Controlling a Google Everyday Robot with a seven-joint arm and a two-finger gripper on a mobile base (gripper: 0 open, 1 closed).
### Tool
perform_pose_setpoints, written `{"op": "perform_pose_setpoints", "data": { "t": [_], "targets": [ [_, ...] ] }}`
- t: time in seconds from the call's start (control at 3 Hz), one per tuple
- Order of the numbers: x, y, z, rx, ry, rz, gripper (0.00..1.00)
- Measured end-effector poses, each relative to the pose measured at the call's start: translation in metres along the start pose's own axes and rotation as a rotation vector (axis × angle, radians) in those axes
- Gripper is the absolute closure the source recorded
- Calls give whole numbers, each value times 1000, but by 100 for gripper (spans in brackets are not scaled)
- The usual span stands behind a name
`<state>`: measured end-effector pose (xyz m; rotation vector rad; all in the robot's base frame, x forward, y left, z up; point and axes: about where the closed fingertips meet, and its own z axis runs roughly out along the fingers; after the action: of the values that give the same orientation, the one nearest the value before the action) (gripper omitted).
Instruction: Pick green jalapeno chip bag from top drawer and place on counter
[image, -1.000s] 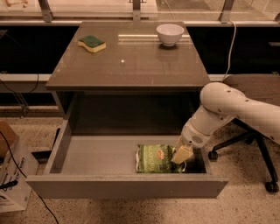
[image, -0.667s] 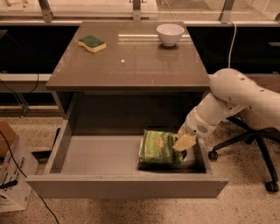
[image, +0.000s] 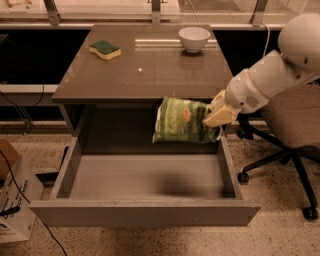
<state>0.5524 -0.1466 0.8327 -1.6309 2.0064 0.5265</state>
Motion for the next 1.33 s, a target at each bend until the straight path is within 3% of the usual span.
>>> {"op": "perform_pose_setpoints", "data": {
  "t": [0.33, 0.67, 1.0, 1.33],
  "targets": [
    [-70, -39, -64, 126, -93, -110, 100],
    [-70, -40, -68, 136, -95, -110, 100],
    [-63, -38, -53, 140, -26, -77, 100],
    [-79, -57, -43, 206, -61, -45, 100]
  ]
}}
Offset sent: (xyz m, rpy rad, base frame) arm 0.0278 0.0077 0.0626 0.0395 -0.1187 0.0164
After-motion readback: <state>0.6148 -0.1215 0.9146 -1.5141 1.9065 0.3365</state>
